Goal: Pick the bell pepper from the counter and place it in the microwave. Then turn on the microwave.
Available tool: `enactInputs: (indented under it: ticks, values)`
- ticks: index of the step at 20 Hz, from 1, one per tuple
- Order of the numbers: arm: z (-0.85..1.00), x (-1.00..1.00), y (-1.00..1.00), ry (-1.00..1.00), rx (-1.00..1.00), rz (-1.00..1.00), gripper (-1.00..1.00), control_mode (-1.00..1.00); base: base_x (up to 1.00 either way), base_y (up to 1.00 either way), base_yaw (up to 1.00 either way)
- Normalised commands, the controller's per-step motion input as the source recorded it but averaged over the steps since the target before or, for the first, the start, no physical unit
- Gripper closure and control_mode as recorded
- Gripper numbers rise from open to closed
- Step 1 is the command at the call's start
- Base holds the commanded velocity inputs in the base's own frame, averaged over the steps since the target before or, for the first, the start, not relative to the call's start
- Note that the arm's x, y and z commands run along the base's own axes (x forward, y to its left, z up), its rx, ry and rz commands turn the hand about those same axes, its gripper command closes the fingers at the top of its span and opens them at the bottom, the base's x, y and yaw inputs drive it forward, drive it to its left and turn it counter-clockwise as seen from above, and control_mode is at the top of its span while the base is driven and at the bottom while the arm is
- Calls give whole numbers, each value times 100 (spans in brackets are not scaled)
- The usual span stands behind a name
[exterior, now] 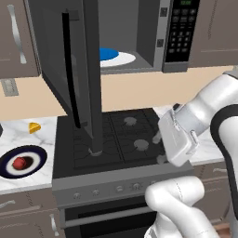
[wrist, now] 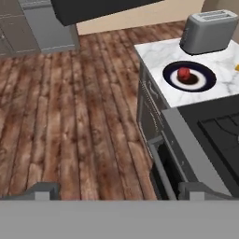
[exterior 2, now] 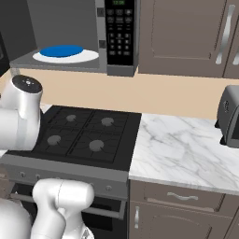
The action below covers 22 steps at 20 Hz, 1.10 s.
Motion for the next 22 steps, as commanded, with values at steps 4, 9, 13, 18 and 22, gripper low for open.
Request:
enactInputs:
  ticks: [4, 9, 13, 18, 22]
  values:
    - [-16, 11, 14, 0, 4, -16, -100, -100, 0, 0, 0]
    - [-1, 16, 17, -1, 4, -9, -100, -100, 0, 0, 0]
    - [-5, 6, 19, -4, 3, -11, -100, -100, 0, 0, 0]
    - [-6, 9, 20, 0, 4, -12, -100, -100, 0, 0, 0]
    - [-8, 4, 23, -6, 3, -13, -100, -100, 0, 0, 0]
